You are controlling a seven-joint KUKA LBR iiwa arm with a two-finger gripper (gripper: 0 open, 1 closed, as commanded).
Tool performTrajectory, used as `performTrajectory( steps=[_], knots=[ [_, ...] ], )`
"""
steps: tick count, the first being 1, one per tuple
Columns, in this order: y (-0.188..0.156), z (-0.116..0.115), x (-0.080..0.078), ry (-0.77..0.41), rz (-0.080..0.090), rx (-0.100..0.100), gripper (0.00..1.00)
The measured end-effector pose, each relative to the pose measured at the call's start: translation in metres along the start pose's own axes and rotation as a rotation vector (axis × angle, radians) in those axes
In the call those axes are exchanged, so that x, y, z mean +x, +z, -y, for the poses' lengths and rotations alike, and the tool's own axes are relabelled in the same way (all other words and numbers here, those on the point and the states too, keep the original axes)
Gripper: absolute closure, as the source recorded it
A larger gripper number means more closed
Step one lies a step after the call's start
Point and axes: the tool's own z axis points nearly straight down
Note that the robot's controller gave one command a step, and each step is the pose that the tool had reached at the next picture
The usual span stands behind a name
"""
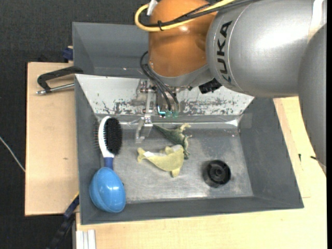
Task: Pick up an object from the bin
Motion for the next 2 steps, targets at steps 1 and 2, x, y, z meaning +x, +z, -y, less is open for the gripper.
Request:
performTrajectory(
  steps=[1, 2],
  knots=[
    [0.107, -0.038, -0.013, -0.309, 0.006, 0.0, 0.0],
    [0.11, -0.037, 0.025, -0.582, 0.015, 0.001, 0.0]
  ],
)
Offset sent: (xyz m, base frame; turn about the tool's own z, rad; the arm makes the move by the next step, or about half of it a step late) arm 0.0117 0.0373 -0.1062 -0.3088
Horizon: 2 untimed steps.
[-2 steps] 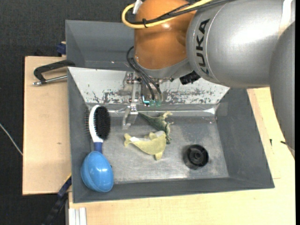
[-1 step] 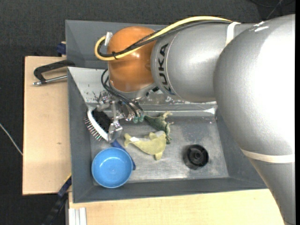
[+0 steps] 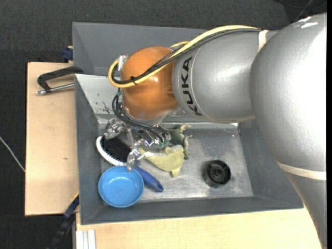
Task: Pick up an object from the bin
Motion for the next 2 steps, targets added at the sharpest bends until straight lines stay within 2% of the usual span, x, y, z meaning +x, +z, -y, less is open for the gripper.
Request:
performTrajectory(
  steps=[1, 2],
  knots=[
    [0.0336, 0.0041, 0.0278, 0.076, 0.025, 0.003, 0.0],
    [0.0343, 0.0016, 0.028, 0.077, 0.022, -0.002, 1.0]
  ],
)
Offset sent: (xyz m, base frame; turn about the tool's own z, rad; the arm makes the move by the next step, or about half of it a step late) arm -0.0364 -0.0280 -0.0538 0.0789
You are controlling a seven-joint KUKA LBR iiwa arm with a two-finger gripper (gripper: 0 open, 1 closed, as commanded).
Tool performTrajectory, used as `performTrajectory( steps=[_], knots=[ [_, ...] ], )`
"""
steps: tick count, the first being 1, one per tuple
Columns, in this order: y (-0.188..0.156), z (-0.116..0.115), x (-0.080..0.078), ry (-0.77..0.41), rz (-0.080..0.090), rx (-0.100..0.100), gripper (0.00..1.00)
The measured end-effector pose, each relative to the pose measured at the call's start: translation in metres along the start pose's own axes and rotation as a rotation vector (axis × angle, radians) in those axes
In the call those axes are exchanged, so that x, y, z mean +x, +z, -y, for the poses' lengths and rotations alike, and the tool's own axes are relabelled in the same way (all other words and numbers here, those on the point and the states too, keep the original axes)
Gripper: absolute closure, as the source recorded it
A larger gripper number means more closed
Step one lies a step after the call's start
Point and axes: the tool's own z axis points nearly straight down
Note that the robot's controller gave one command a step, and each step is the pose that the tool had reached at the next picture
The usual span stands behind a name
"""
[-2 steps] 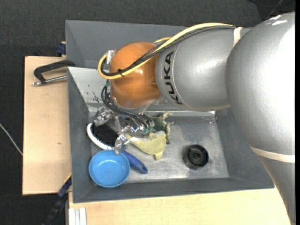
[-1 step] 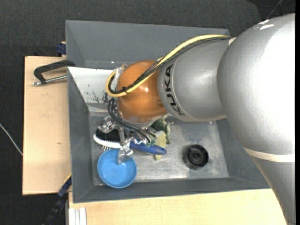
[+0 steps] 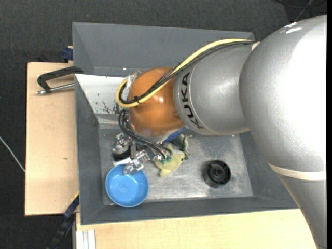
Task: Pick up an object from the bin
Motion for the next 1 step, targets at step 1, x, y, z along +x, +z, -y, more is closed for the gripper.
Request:
performTrajectory(
  steps=[1],
  knots=[
    [-0.1625, 0.015, -0.0358, -0.039, -0.018, 0.003, 1.0]
  ],
)
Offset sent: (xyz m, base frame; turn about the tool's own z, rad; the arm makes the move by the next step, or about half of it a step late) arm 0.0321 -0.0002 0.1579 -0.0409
